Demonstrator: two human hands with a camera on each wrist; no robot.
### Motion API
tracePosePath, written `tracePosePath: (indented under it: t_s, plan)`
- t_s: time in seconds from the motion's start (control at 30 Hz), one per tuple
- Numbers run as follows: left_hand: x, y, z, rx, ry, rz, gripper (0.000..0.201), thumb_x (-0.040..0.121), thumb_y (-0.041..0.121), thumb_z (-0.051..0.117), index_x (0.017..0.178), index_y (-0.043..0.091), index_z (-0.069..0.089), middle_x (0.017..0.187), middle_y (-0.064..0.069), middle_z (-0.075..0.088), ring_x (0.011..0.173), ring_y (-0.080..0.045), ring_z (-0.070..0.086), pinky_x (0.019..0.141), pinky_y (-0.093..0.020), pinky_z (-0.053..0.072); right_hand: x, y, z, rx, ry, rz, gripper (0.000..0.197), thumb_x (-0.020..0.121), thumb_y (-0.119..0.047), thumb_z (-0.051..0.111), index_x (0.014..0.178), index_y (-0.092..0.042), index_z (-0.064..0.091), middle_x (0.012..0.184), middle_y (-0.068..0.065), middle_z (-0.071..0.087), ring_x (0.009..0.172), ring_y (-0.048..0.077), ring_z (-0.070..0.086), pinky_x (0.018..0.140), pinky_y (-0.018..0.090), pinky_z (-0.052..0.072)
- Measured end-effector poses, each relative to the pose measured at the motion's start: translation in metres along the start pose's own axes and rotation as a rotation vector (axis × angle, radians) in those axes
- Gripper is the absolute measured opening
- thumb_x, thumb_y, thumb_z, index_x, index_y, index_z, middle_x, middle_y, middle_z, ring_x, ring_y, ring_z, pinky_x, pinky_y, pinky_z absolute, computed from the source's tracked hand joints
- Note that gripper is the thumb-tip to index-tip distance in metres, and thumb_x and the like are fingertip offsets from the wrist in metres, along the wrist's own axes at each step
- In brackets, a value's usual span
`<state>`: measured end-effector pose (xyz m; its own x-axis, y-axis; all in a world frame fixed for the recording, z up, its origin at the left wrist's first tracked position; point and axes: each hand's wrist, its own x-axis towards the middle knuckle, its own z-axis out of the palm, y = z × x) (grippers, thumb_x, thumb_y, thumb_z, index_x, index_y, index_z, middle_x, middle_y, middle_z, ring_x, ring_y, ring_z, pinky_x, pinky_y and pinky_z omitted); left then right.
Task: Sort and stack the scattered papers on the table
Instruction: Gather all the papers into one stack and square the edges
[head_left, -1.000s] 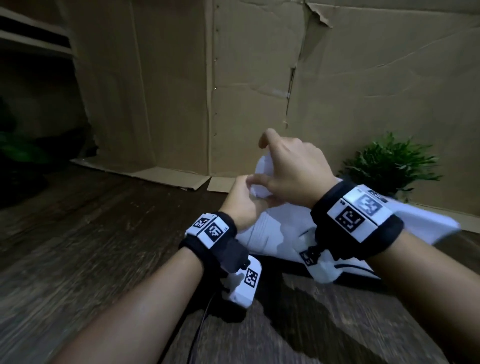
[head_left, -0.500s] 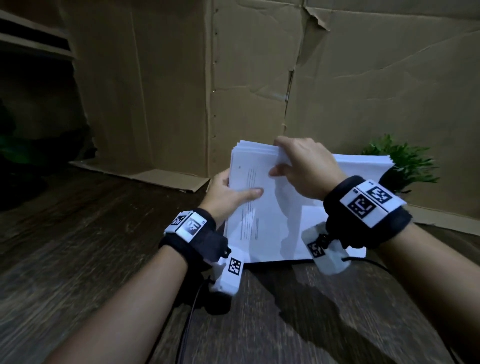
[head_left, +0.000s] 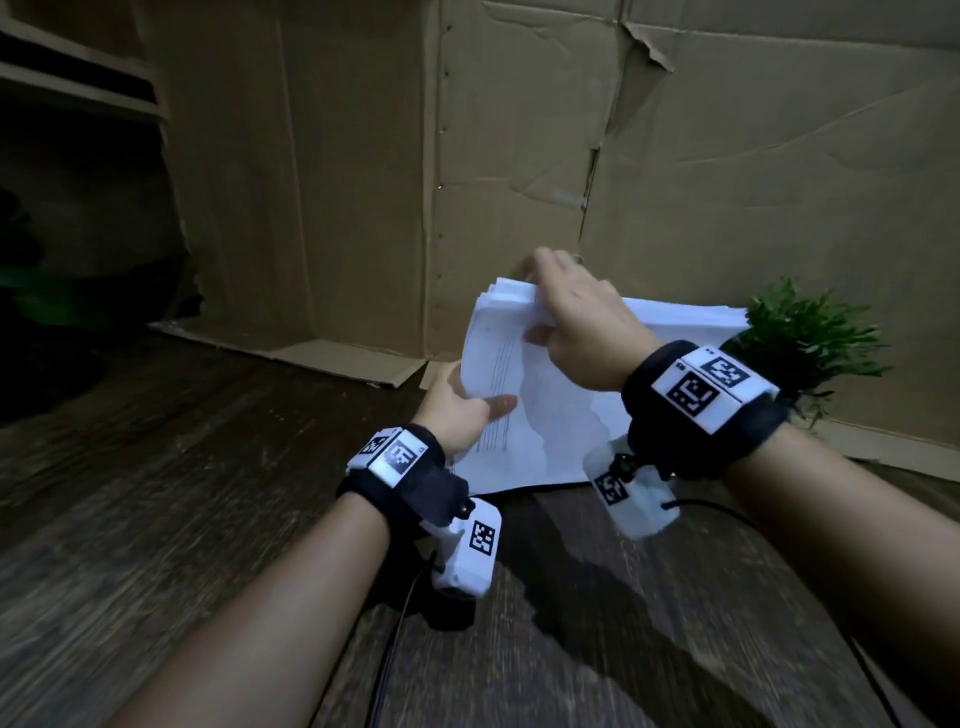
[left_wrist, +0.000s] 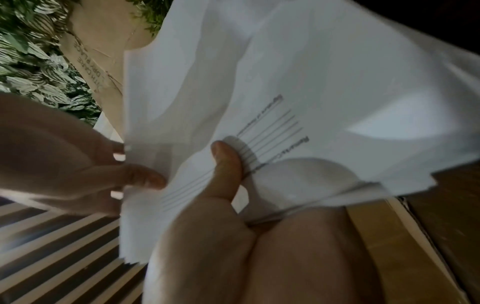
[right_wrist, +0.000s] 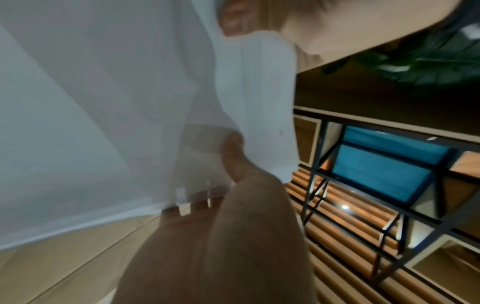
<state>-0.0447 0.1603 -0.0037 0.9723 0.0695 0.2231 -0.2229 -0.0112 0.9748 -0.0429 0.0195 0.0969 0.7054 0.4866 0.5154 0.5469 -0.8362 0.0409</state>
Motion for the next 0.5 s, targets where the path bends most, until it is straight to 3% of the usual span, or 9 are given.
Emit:
tracePosePath:
  t_s: [0.07,0.13,0.2,0.27,0.33,0.4,0.43,0.47,0.5]
  plan:
    - [0.001,0.001,-0.002,-0.019,0.019,0.008,0.029,0.084,-0.005,0.070,0.110,0.005,0.064,0.108,-0.013,0.070,0.102,-0.031,0.067,0.090,-0.044,0.054,0.000,0.013,-0.003,0.055,0.028,0.077,0.059,0.082,-0.027,0.076,0.131,-0.017,0.044,0.127,0.005,0.052,0.117,0.030,0.051,0.089,0.042,0.037]
    - [-0.001,0.005,-0.003,-0.031,0.009,0.013,0.033,0.083,-0.005,0.071,0.113,0.004,0.063,0.111,-0.014,0.070,0.102,-0.030,0.067,0.090,-0.044,0.055,0.001,0.034,-0.013,-0.057,-0.071,0.161,0.052,0.078,-0.040,0.080,0.117,-0.018,0.053,0.118,0.008,0.061,0.109,0.032,0.056,0.081,0.038,0.040]
    - [-0.002,0.012,-0.004,-0.028,-0.017,0.054,0.030,0.082,-0.007,0.071,0.107,0.007,0.063,0.107,-0.010,0.070,0.093,-0.022,0.069,0.081,-0.035,0.058,-0.001,0.051,-0.024,-0.068,-0.102,0.205,0.041,0.074,-0.048,0.083,0.096,-0.022,0.061,0.095,0.007,0.066,0.093,0.033,0.059,0.070,0.034,0.038]
    - [-0.002,0.026,-0.008,-0.024,-0.003,0.130,0.030,0.079,-0.008,0.074,0.098,0.012,0.063,0.097,-0.002,0.070,0.083,-0.011,0.069,0.073,-0.028,0.059,-0.008,0.061,-0.035,0.053,-0.048,0.189,0.027,0.073,-0.043,0.085,0.082,-0.027,0.064,0.081,0.000,0.066,0.087,0.029,0.063,0.068,0.032,0.039]
    - [0.001,0.041,-0.014,0.061,0.122,0.281,0.035,0.073,0.002,0.082,0.099,0.015,0.064,0.095,0.005,0.071,0.087,-0.011,0.069,0.079,-0.035,0.059,-0.019,0.074,-0.041,0.196,0.085,0.195,0.021,0.075,-0.039,0.084,0.082,-0.028,0.067,0.082,-0.002,0.071,0.085,0.022,0.068,0.068,0.035,0.046]
    - [0.005,0.050,-0.024,0.250,0.362,0.402,0.058,0.066,0.016,0.088,0.114,0.026,0.057,0.105,0.011,0.066,0.103,-0.013,0.064,0.091,-0.037,0.053,-0.031,0.087,-0.046,0.402,0.244,0.253,0.022,0.076,-0.036,0.083,0.089,-0.022,0.072,0.087,0.000,0.075,0.084,0.018,0.071,0.071,0.039,0.055]
    - [0.006,0.050,-0.026,0.308,0.456,0.395,0.075,0.065,0.024,0.089,0.127,0.032,0.047,0.116,0.010,0.060,0.114,-0.014,0.057,0.097,-0.037,0.047,-0.038,0.093,-0.048,0.548,0.305,0.300,0.022,0.077,-0.031,0.082,0.093,-0.019,0.073,0.086,-0.002,0.077,0.081,0.014,0.071,0.070,0.037,0.056]
    - [0.005,0.050,-0.026,0.307,0.471,0.335,0.091,0.067,0.030,0.088,0.139,0.035,0.034,0.128,0.006,0.053,0.122,-0.016,0.050,0.102,-0.037,0.042,-0.045,0.098,-0.047,0.714,0.359,0.348,0.019,0.081,-0.022,0.081,0.097,-0.016,0.073,0.083,-0.006,0.077,0.075,0.008,0.071,0.067,0.030,0.057]
    - [0.004,0.048,-0.023,0.244,0.405,0.222,0.099,0.070,0.037,0.086,0.147,0.033,0.023,0.136,0.000,0.047,0.125,-0.017,0.046,0.105,-0.039,0.039,-0.053,0.102,-0.045,0.884,0.395,0.412,0.020,0.085,-0.013,0.077,0.104,-0.011,0.072,0.079,-0.010,0.076,0.069,0.002,0.069,0.063,0.023,0.056]
